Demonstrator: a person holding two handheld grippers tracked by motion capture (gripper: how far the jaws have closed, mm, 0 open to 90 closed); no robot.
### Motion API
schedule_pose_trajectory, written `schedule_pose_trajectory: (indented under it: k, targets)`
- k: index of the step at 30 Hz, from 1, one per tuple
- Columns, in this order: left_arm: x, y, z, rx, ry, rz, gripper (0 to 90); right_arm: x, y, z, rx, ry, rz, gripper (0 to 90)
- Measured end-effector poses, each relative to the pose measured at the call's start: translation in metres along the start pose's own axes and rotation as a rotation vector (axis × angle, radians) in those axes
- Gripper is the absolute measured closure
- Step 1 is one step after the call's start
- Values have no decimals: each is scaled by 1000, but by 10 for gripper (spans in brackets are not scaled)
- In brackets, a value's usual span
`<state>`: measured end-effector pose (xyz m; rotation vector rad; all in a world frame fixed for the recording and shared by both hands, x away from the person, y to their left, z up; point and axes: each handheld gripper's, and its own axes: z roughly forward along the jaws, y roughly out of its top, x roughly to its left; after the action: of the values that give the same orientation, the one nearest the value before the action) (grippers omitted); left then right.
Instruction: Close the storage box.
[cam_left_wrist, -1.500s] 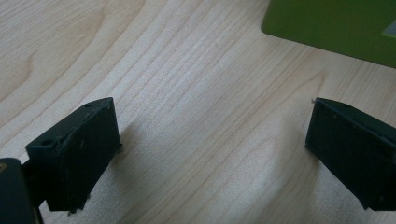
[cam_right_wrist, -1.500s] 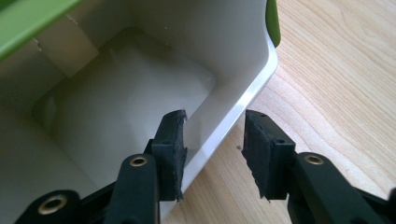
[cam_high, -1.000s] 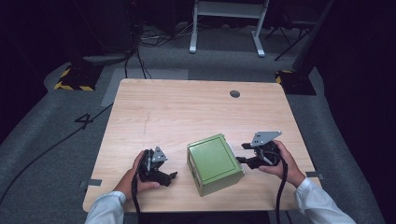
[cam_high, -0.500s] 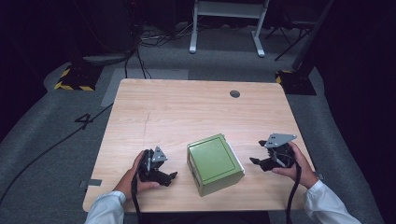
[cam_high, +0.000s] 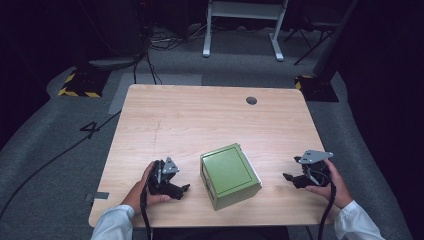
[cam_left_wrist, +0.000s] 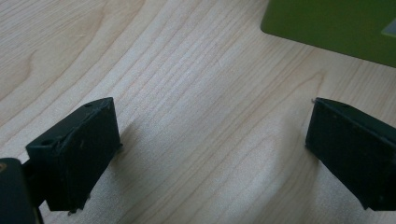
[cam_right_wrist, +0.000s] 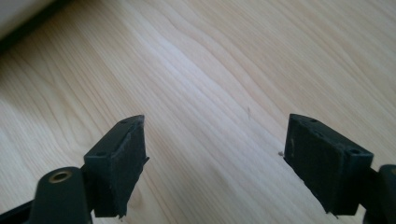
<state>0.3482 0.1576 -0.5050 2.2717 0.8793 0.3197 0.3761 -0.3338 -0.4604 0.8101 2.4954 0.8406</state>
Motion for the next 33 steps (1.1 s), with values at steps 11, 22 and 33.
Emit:
schedule_pose_trajectory:
  k: [11,22,33]
  targets:
    - [0,0,0,0,0,0,32,-10,-43,-2,3,-18,113,202]
    - [0,0,0,0,0,0,32,-16,-75,-5,-82,-12,245,160]
    - [0,0,0,0,-1,1,32,-14,-78,-6,-98,-38,269,153]
